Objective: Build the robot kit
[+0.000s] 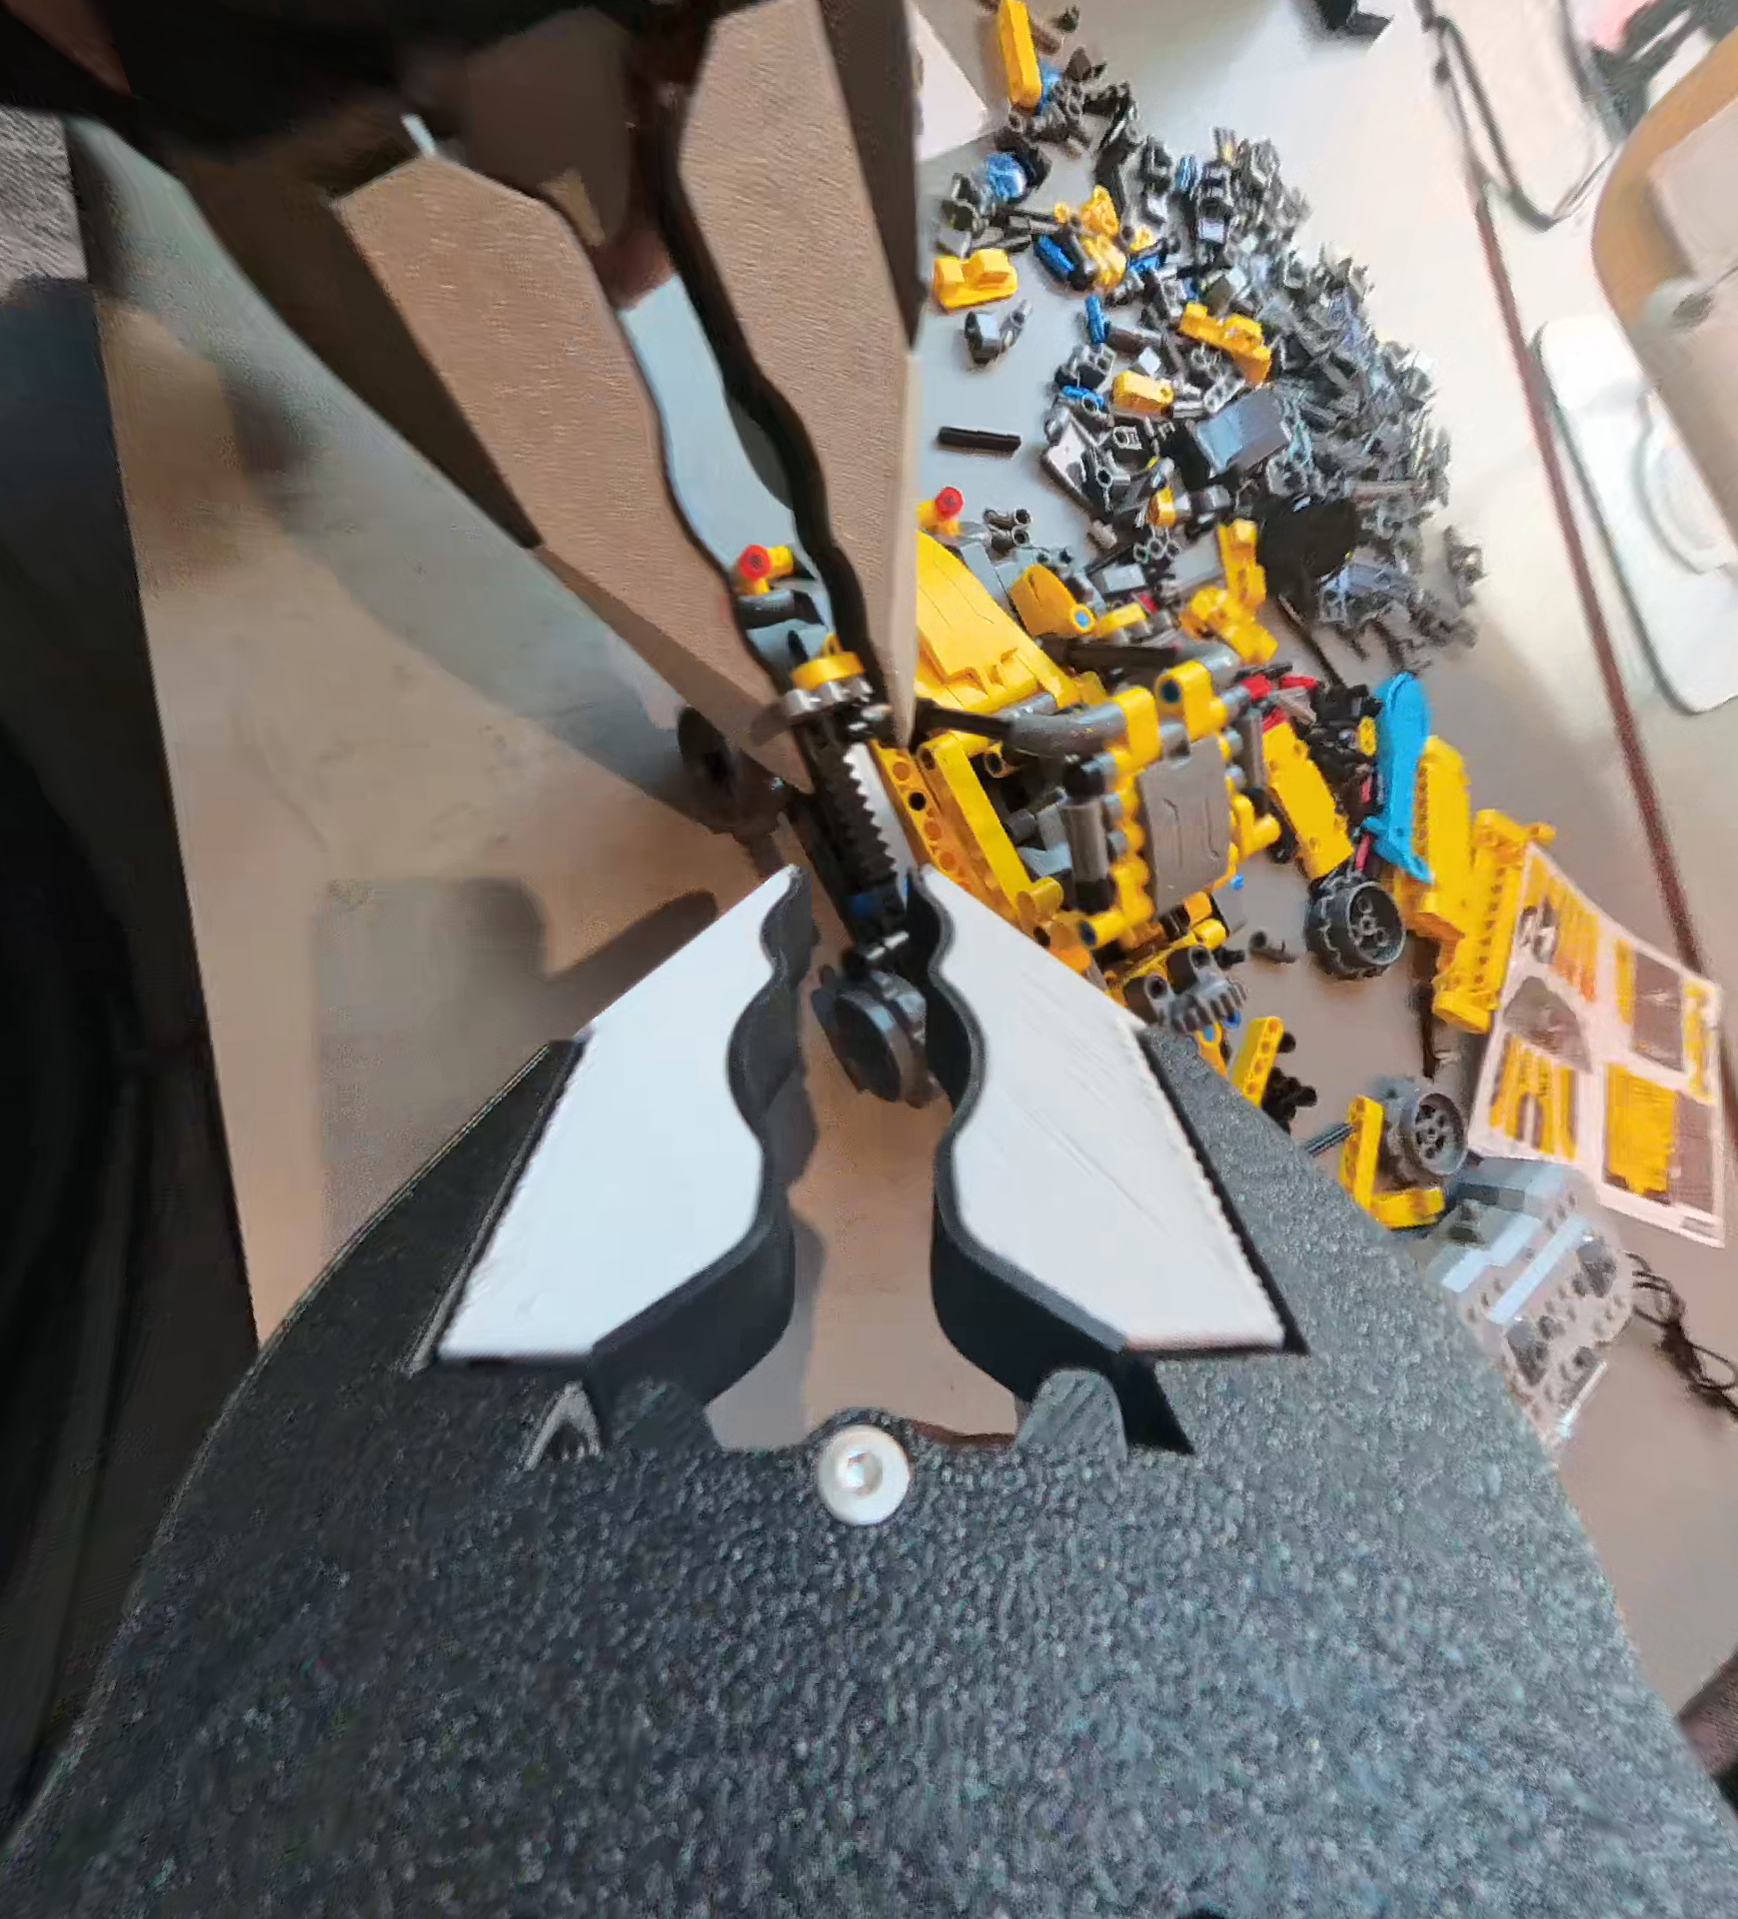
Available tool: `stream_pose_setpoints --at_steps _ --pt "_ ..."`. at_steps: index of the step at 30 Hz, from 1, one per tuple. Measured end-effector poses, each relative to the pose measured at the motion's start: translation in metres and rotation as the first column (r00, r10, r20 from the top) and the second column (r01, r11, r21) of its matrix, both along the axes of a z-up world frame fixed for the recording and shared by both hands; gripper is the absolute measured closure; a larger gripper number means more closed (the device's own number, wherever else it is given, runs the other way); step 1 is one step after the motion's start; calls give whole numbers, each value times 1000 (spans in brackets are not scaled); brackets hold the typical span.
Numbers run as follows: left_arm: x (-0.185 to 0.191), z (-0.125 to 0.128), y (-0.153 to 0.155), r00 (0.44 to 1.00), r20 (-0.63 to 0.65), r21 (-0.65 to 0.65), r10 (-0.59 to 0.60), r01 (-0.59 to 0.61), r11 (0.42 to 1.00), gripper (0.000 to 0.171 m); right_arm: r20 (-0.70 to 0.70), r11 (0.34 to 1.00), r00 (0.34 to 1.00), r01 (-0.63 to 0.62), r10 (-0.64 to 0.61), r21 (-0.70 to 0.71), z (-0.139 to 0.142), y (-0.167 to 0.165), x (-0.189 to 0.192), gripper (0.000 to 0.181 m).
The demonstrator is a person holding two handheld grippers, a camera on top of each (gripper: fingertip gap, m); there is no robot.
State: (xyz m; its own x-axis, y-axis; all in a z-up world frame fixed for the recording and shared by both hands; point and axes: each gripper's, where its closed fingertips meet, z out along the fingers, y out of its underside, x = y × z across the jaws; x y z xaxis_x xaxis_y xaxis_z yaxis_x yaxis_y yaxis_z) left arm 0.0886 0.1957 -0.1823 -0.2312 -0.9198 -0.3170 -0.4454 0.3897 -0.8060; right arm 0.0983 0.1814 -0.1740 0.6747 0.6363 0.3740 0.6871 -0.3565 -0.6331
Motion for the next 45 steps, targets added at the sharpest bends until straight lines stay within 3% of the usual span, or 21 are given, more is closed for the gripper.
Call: stream_pose_setpoints --at_steps 4,7,9,11,14,17,21,26,31,33,37,45 --pt "-1 -7 3 999 -27 -35 22 -22 999 158 100 990 991 82 -93 114 -4 6 9 164" --pt "-8 -8 5 997 -49 -150 66 -73 986 159 46 971 987 142 -153 191 11 -2 12 157" --pt "-14 2 -2 997 2 -292 82 -78 953 159 -93 947 975 217 -200 239 28 -13 17 159" --pt "-19 21 -19 990 131 -389 50 5 921 159 -345 949 923 250 -173 193 33 -28 9 160" --pt "-24 31 -37 961 277 -333 16 80 939 158 -613 981 786 166 -72 98 28 -40 -15 157" --pt "-27 32 -46 948 319 -270 13 78 960 159 -700 984 714 130 -10 119 33 -41 -24 172" --pt "-29 41 -54 936 351 -242 9 82 967 159 -688 990 725 76 25 115 33 -47 -30 181" --pt "-27 44 -61 926 379 -230 5 89 969 159 -729 986 678 43 88 159 44 -51 -34 181" --pt "-30 52 -59 902 432 -212 17 83 974 159 -699 986 711 50 78 162 41 -55 -26 181" --pt "-31 54 -65 899 437 -216 -14 120 969 159 -717 989 694 54 63 139 42 -54 -23 167" --pt "-29 52 -69 898 438 -202 -26 127 971 159 -759 988 645 32 93 149 50 -55 -25 169" --pt "-28 43 -67 915 403 -217 -35 132 967 159 -732 988 674 15 102 152 46 -56 -26 177"
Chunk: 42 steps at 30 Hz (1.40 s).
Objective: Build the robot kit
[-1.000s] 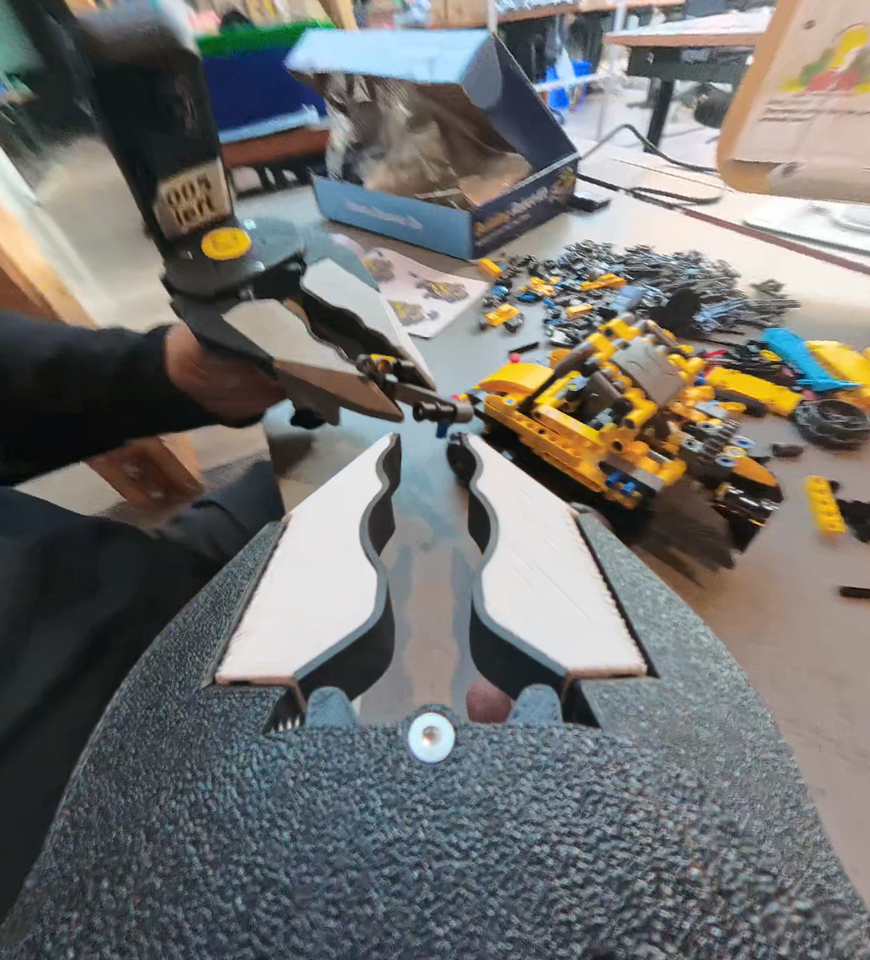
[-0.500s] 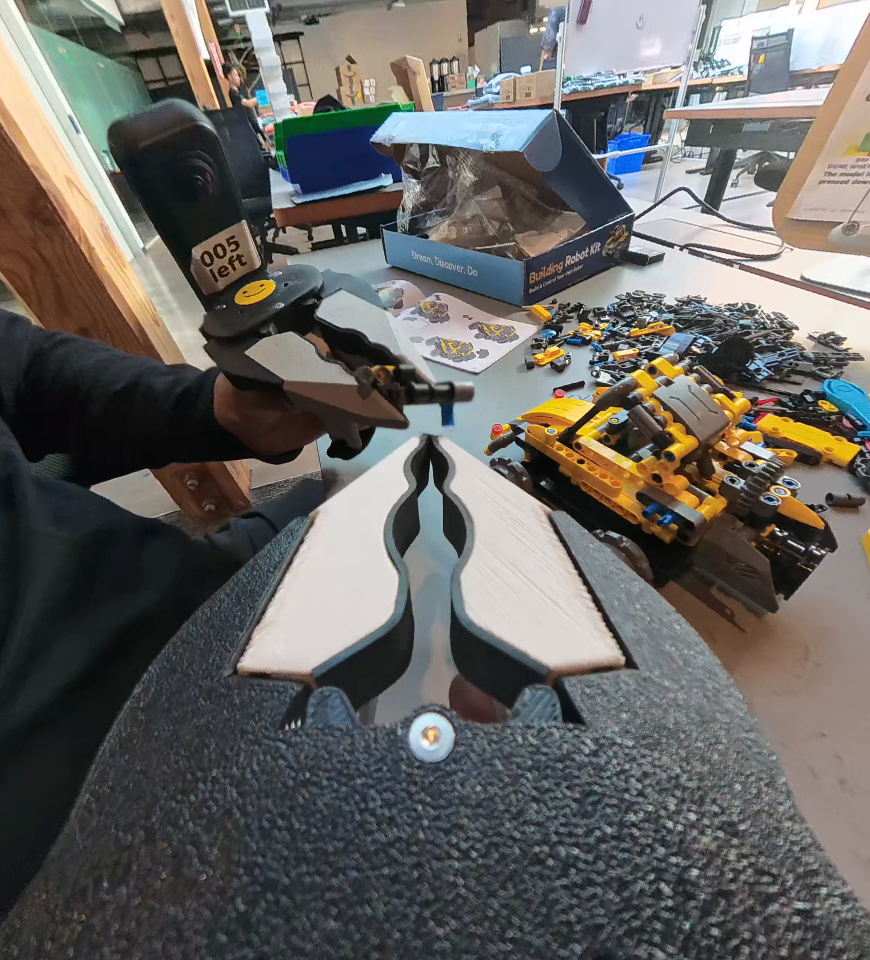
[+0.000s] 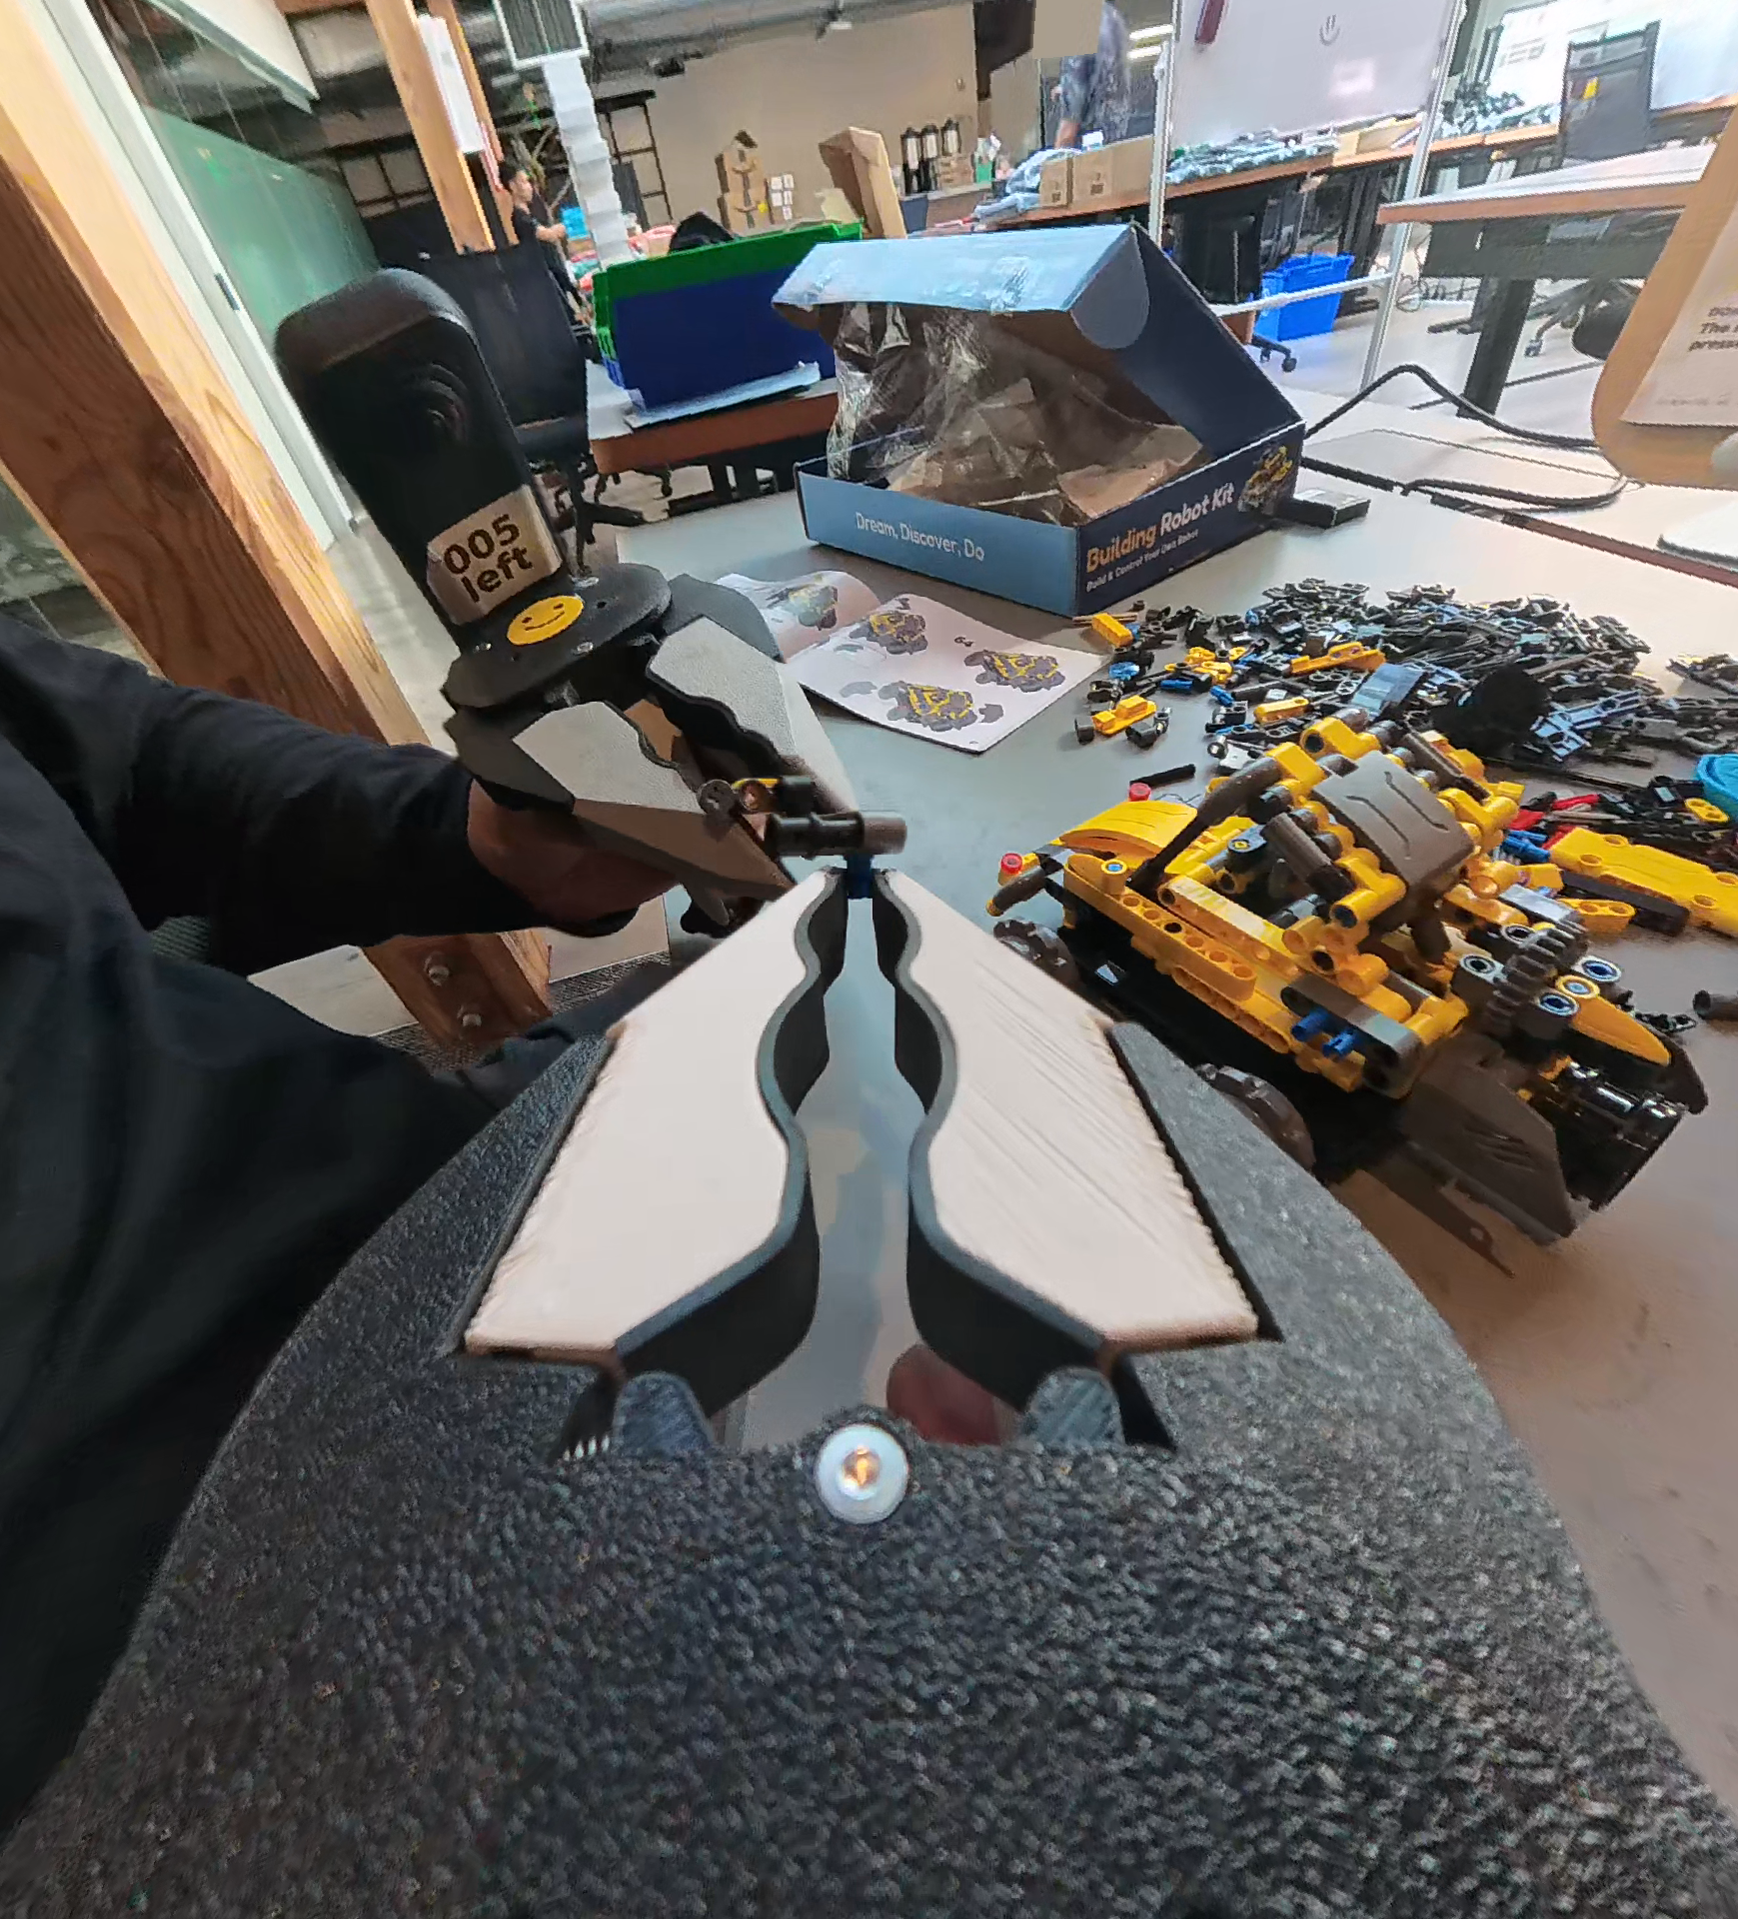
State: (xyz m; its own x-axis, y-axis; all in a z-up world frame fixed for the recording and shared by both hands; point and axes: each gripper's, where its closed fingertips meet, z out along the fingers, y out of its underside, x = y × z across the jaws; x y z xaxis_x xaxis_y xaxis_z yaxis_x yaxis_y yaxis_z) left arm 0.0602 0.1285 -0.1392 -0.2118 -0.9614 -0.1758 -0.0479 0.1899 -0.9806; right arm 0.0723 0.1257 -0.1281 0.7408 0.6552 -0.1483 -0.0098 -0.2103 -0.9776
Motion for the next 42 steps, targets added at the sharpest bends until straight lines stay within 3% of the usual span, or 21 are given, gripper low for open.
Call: stream_pose_setpoints --at_steps 2,5,8,11,14,17,22,26,30,42 --pt "0 -9 -1 997 -65 -18 -34 33 999 158 20 1000 1000 8 -8 0 -3 0 2 177" --pt "-3 -17 -2 982 -156 -74 -107 96 993 127 81 1000 997 14 -12 -20 -12 0 3 177" --pt "-10 -19 -6 947 -251 -142 -199 168 976 114 148 999 989 15 -9 -34 -21 1 0 177" --pt "-12 -28 -6 913 -360 -148 -192 147 978 135 250 999 968 15 -4 -41 -34 1 -6 177" --pt "-9 -43 -11 885 -438 -111 -158 121 986 141 306 998 951 -33 45 -44 -38 -3 -21 177" --pt "-8 -48 -15 888 -434 -68 -151 135 989 164 357 998 932 -47 59 -42 -42 -4 -27 177" --pt "-7 -46 -13 913 -379 -52 -151 142 989 167 399 999 915 -48 51 -17 -43 -4 -26 177" --pt "-4 -28 -23 945 -207 -193 -254 215 957 167 299 996 950 -76 90 -56 -35 -9 -24 173" --pt "-6 -13 -24 958 -99 -168 -271 252 953 167 273 997 958 -80 83 -24 -24 -13 -22 171" --pt "-8 -9 -33 953 -82 -134 -291 279 951 167 263 993 960 -114 100 38 -5 -22 -30 175"
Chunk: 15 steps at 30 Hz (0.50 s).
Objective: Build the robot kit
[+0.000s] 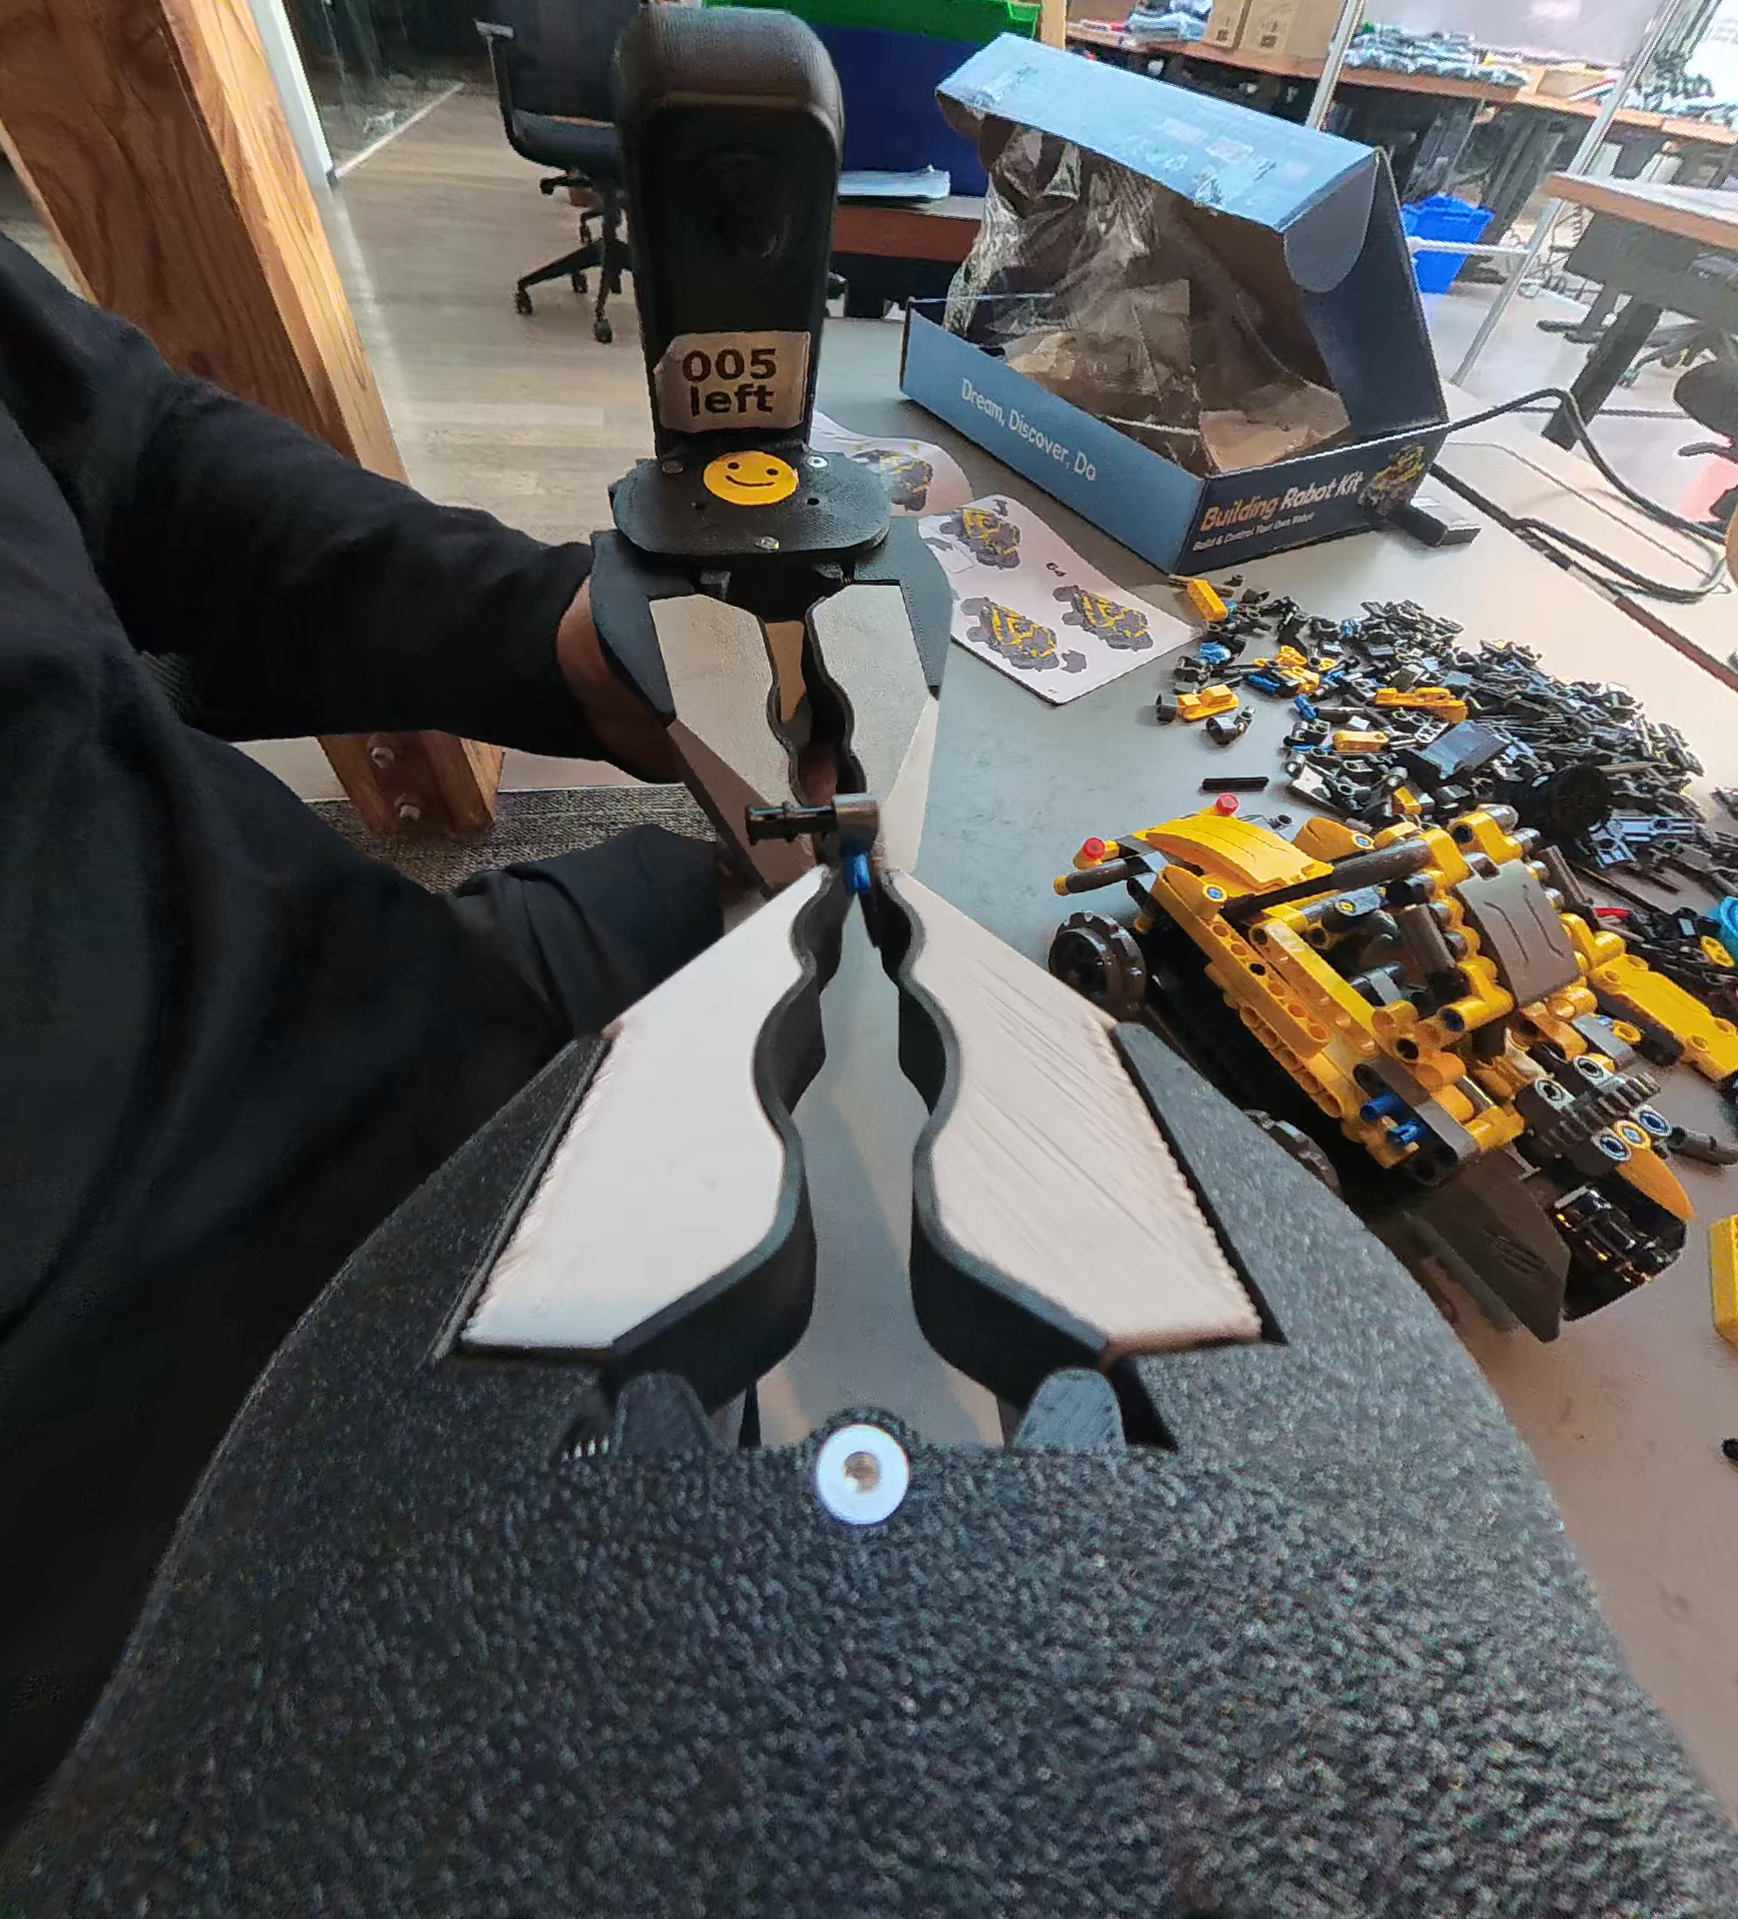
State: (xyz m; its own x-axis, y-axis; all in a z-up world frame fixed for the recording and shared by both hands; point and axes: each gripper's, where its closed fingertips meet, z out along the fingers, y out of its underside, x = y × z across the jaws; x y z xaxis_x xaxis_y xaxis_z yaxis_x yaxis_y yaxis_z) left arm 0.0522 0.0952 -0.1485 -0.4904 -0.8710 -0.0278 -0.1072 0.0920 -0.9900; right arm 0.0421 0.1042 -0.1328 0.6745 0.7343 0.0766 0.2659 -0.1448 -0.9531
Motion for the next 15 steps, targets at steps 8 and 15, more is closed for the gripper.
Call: stream_pose_setpoints --at_steps 8,15 --pt "-2 5 0 1000 30 16 5 -6 1000 167 -4 1000 1000 -14 14 -7 0 -3 0 172" --pt "-2 3 -1 1000 15 15 1 -1 1000 167 -1 1000 1000 -9 9 -2 0 -3 -1 173"
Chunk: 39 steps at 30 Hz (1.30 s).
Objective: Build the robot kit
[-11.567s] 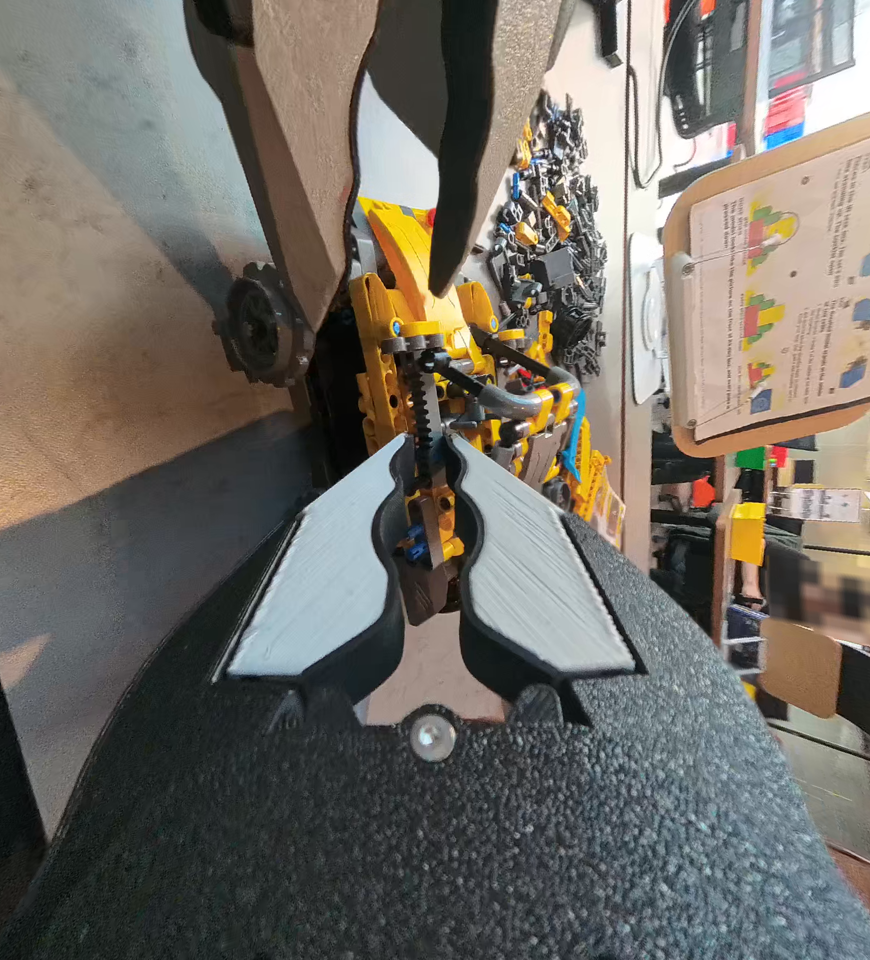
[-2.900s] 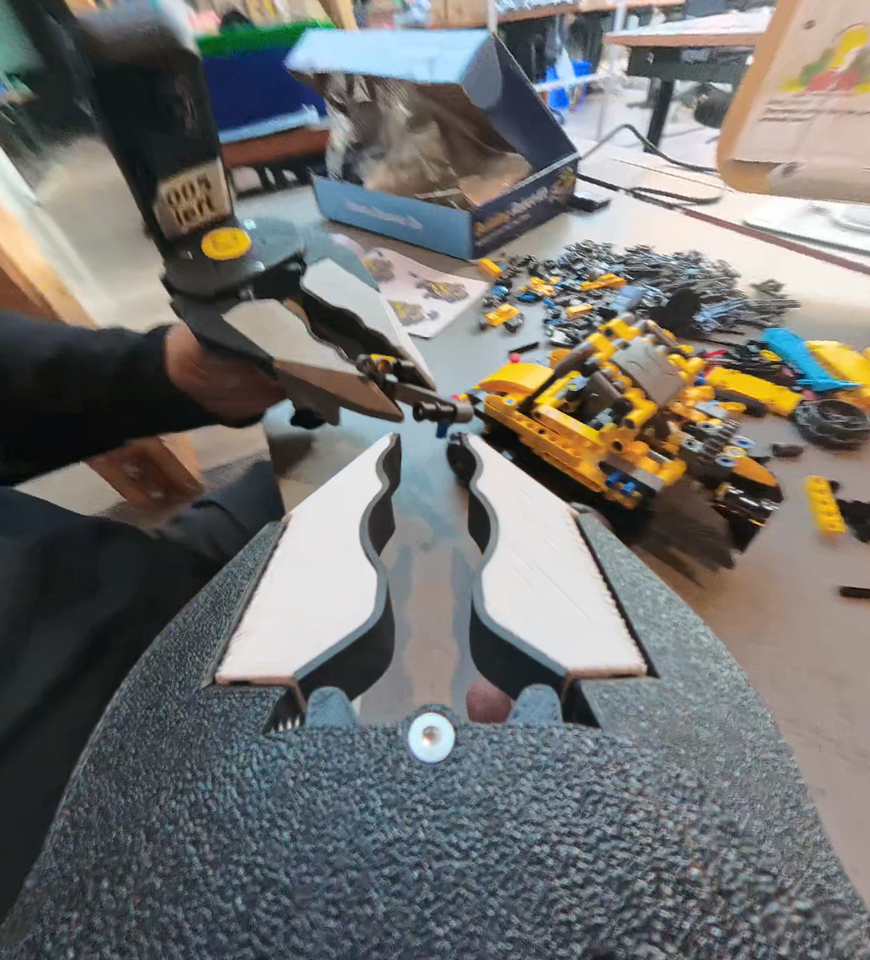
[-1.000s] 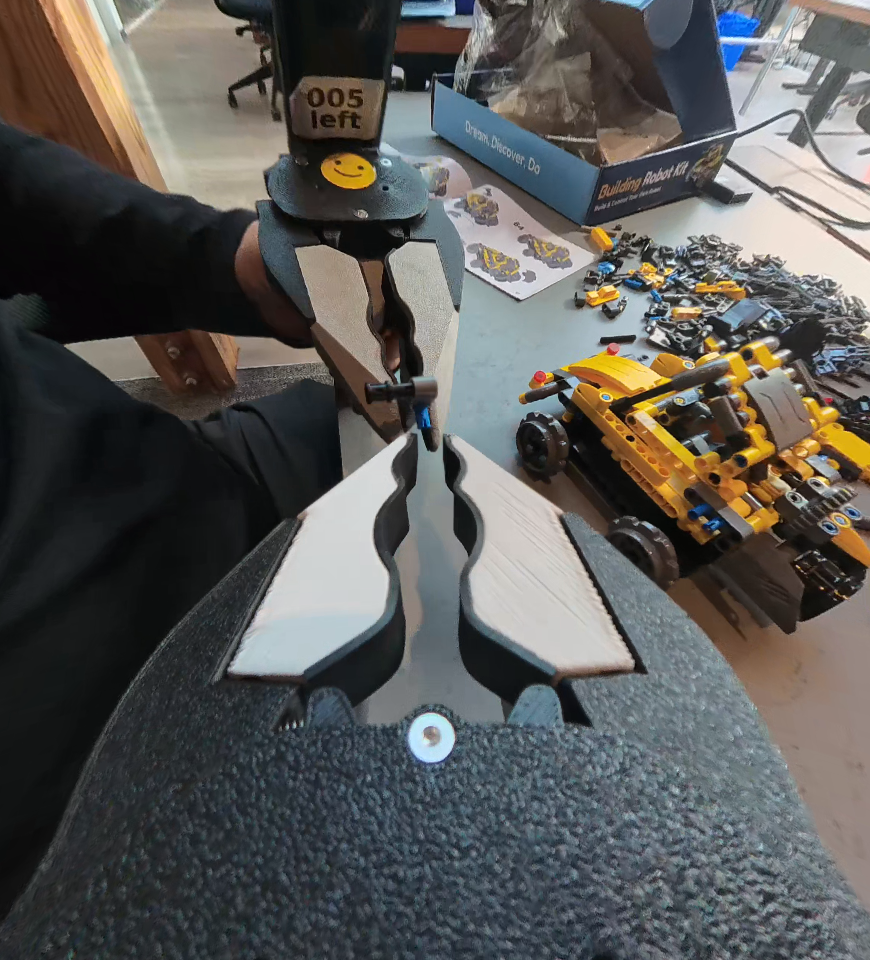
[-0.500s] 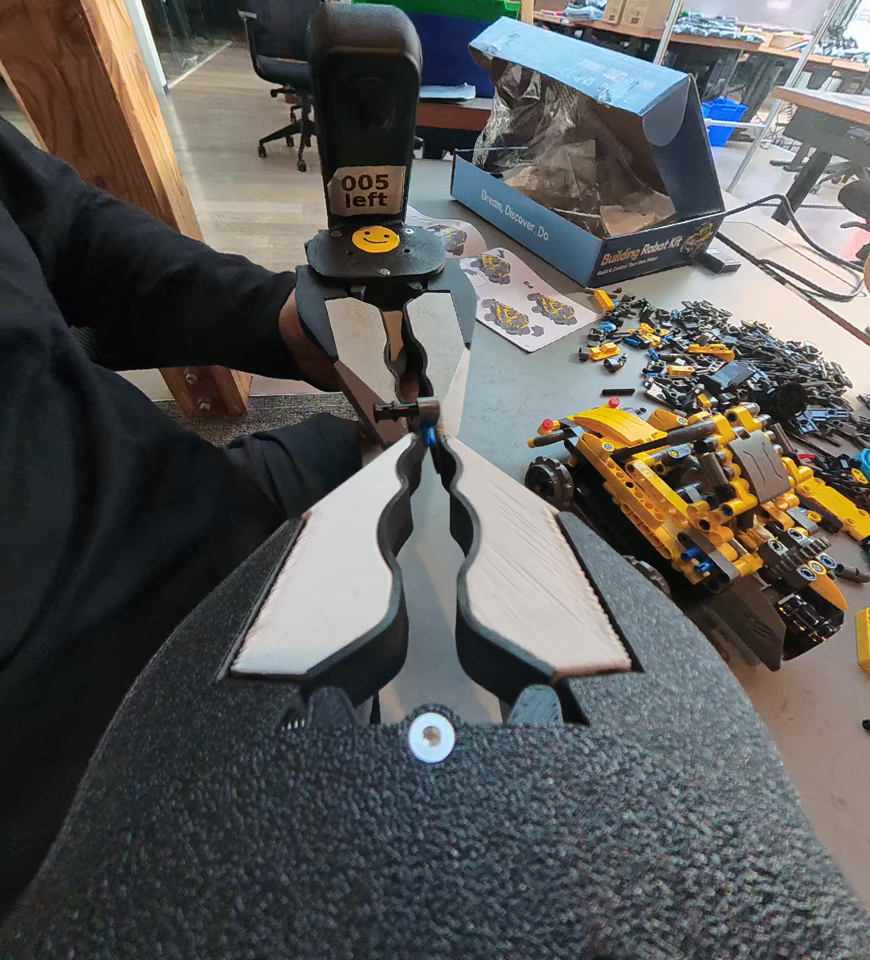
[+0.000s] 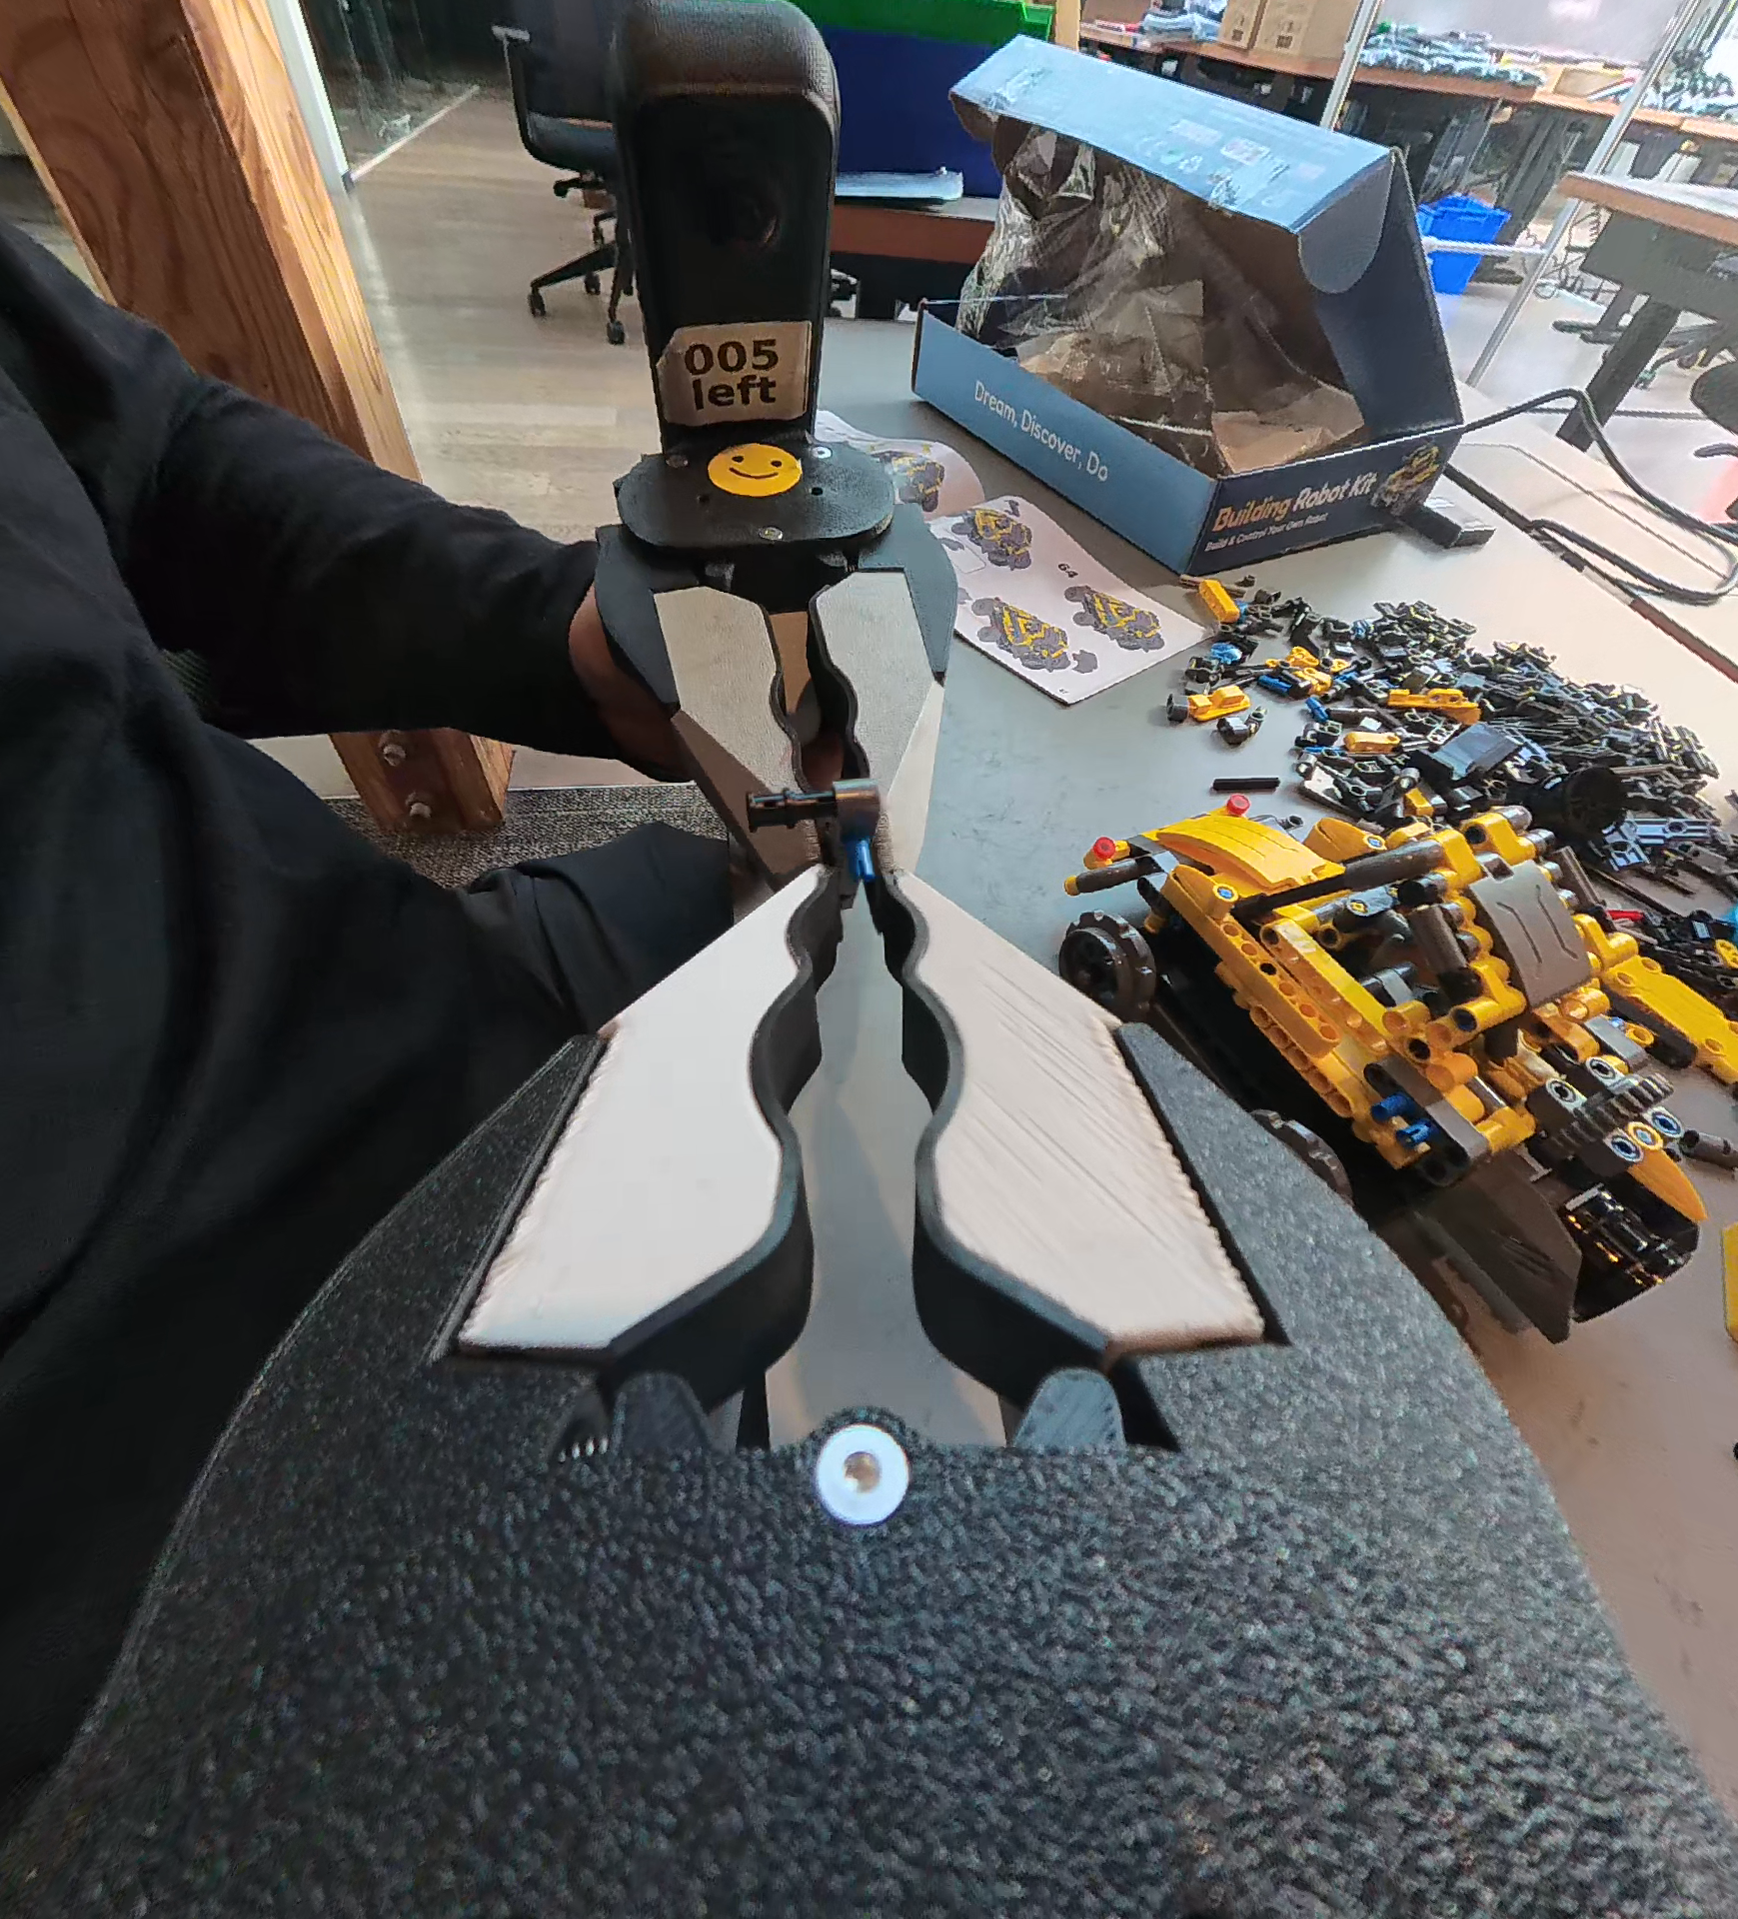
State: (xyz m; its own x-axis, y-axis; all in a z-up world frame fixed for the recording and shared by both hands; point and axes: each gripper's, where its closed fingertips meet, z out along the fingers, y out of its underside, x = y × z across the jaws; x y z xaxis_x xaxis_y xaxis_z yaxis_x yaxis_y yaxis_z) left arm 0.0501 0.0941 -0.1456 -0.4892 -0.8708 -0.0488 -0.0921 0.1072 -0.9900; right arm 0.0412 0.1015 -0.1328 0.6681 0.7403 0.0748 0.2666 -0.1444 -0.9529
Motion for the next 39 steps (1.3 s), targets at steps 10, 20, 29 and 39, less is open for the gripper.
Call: stream_pose_setpoints --at_steps 10,20,29,39 --pt "1 -2 -1 1000 -11 -1 0 0 1000 167 36 1000 999 11 -12 15 -3 0 -1 177" --pt "-1 -21 4 991 -126 223 38 -10 975 167 237 987 966 73 -106 143 -12 5 -9 179" --pt "0 -31 9 980 -170 396 103 -28 918 167 323 970 931 98 -168 222 -21 5 -5 180" --pt "1 -45 14 965 -220 454 144 -29 891 167 339 975 926 100 -165 200 -37 8 -5 181"
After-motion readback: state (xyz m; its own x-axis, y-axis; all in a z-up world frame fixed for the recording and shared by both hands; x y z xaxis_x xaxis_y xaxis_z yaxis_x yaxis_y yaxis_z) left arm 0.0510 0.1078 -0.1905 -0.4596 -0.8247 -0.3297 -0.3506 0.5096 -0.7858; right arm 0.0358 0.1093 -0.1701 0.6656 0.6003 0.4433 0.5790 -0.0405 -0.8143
